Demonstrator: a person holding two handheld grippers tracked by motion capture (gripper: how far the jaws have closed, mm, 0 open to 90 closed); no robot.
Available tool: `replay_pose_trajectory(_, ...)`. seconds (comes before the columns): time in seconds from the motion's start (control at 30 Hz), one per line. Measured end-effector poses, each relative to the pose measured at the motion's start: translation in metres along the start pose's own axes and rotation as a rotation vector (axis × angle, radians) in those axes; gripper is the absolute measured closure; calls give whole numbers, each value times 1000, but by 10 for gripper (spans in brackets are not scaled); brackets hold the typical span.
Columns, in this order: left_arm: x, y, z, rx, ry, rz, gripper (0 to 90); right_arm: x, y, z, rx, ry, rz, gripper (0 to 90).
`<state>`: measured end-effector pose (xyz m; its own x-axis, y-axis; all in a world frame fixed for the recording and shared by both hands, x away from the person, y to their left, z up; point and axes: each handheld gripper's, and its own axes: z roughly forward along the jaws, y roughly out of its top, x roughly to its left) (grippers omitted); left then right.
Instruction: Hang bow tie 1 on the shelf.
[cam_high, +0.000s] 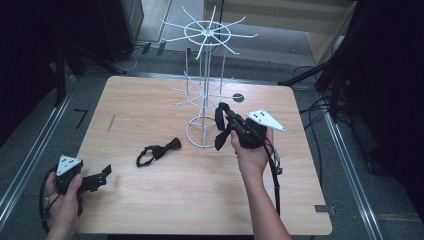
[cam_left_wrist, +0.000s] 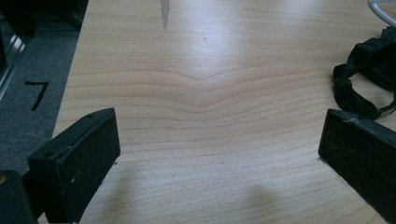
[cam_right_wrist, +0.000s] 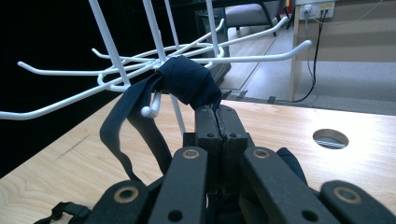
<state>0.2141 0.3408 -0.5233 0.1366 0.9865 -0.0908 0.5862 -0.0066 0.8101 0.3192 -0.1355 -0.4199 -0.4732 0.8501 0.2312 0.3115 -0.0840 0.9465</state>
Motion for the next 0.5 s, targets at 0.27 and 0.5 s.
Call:
replay_pose_trajectory(0.27, 0, 0, 0, 5, -3, -1, 0, -1, -4, 9, -6, -4, 29, 900)
replay_pose_trajectory(0.5, 0, 0, 0, 5, -3, -2, 0, -1, -7, 15, 0, 1, 35, 873)
